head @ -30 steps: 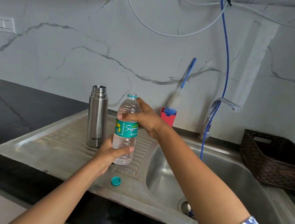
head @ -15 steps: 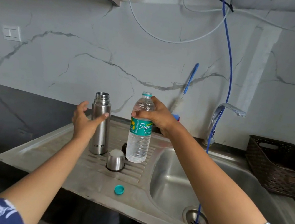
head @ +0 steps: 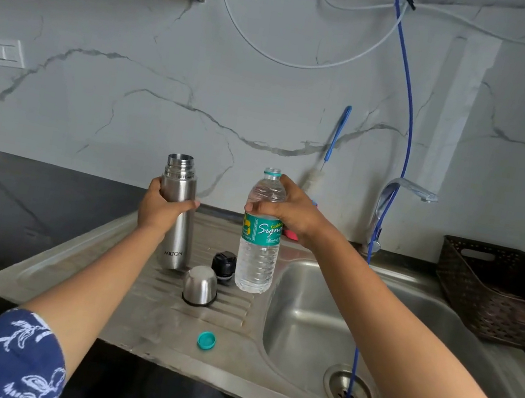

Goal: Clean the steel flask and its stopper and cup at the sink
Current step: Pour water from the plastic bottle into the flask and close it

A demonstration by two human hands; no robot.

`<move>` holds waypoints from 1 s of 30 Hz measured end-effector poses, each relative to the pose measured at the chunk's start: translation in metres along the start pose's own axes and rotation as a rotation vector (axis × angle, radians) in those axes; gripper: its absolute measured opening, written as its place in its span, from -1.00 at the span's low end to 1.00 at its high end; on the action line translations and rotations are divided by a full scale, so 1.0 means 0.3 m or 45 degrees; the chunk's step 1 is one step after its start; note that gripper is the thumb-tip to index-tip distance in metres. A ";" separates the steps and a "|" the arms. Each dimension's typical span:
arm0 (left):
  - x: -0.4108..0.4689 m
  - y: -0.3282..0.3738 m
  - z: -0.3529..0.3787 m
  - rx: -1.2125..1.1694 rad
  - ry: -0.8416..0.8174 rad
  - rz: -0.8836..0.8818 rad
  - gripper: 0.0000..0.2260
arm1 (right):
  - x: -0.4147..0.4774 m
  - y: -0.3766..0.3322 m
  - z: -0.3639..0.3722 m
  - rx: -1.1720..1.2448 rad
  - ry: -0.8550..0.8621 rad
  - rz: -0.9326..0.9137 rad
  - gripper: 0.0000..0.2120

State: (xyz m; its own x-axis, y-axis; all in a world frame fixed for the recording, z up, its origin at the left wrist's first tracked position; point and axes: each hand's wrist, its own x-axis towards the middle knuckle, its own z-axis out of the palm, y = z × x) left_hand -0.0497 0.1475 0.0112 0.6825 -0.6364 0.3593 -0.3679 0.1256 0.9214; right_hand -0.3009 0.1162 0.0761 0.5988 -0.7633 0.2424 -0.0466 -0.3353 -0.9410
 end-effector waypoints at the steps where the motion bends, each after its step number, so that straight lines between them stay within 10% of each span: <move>1: -0.002 0.030 0.007 -0.018 -0.013 0.022 -0.37 | -0.008 -0.006 -0.016 -0.005 0.011 -0.006 -0.39; 16: -0.348 0.315 0.475 -0.197 -0.588 0.167 -0.43 | -0.295 -0.048 -0.525 -0.346 0.441 0.036 -0.54; 30: -0.683 0.149 0.757 0.024 -1.004 0.104 -0.31 | -0.476 0.173 -0.683 -1.507 0.432 0.292 -0.32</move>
State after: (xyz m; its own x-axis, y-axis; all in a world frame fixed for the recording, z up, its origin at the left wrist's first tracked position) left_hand -0.3493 0.1106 -0.0549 0.0065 -0.9781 0.2081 -0.4132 0.1869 0.8913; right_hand -0.5526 0.0945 0.0410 0.2541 -0.9142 0.3156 -0.9167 -0.3317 -0.2229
